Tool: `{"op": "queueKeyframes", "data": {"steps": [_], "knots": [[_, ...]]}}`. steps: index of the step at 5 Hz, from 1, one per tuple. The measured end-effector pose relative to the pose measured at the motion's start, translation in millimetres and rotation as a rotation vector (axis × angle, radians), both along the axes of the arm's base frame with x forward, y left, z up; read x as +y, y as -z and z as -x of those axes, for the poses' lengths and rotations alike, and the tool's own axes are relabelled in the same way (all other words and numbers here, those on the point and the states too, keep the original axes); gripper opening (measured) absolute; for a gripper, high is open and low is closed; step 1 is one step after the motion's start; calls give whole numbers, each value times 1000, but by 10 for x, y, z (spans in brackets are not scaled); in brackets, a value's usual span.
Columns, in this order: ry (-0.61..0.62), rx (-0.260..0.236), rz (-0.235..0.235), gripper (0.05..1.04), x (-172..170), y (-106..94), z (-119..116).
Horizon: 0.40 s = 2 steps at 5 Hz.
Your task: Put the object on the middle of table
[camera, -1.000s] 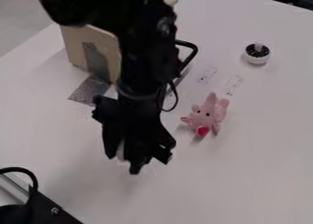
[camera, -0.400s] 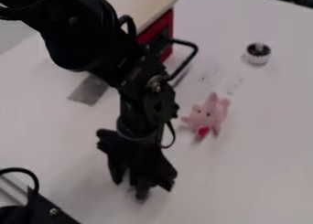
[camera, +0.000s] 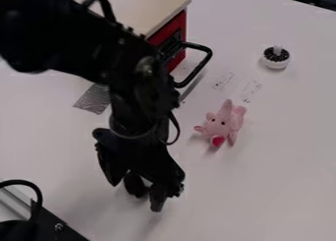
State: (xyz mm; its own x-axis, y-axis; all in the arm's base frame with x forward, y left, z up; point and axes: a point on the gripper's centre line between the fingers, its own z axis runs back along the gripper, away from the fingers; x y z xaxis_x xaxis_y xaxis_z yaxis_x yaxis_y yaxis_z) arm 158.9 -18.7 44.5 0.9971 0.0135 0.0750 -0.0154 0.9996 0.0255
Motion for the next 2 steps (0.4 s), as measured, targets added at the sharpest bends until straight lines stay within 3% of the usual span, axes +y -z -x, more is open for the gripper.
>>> {"op": "queueKeyframes", "data": {"steps": [2], "knots": [[7,-72,2,1000,16,-430,11]]}}
